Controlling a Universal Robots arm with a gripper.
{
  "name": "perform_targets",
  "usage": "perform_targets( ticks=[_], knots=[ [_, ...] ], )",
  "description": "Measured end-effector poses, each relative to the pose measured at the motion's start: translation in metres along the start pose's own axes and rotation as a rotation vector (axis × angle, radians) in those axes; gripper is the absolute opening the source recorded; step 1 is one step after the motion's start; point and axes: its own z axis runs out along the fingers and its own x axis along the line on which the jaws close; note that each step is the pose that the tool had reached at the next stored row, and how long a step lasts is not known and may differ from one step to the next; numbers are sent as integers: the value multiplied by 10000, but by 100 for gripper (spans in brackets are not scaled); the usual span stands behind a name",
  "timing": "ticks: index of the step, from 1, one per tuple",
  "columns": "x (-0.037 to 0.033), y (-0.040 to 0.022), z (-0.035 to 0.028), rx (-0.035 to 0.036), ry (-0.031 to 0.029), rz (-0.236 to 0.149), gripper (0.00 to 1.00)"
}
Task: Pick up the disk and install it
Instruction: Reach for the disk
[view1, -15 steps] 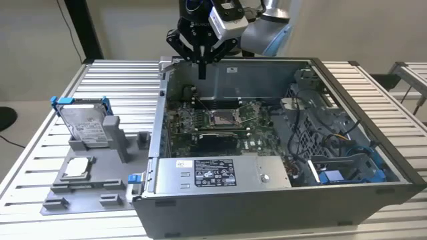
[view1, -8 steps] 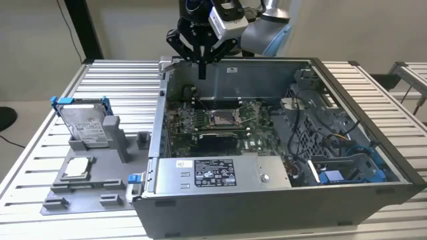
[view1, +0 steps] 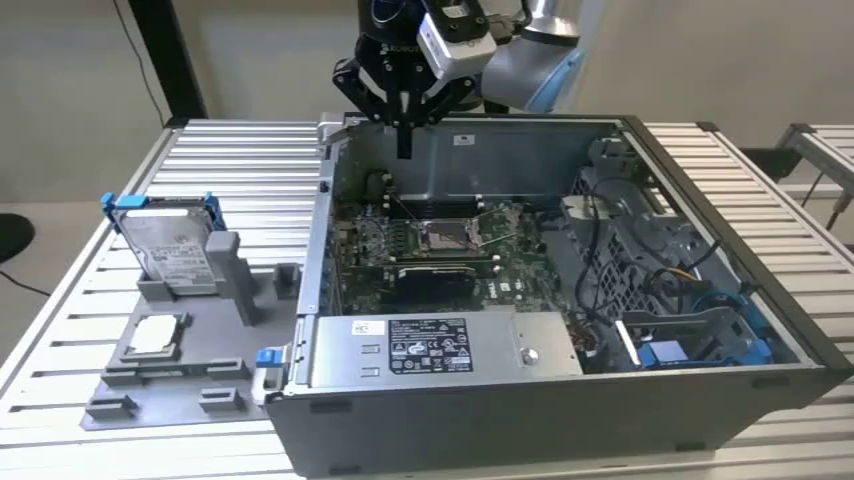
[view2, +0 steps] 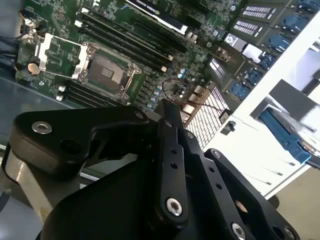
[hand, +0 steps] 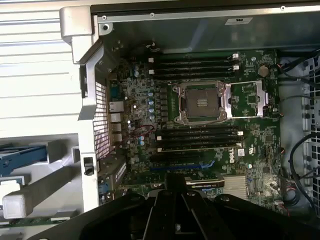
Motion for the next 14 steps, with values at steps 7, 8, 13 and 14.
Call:
perform_targets(
  ticks=[7, 8, 13, 14],
  knots=[
    [20, 3, 1, -1, -1, 0, 0],
    [29, 2, 0, 0, -1, 0, 0],
    [111, 1, -2, 0, 0, 0, 0],
    [129, 1, -2, 0, 0, 0, 0]
  ],
)
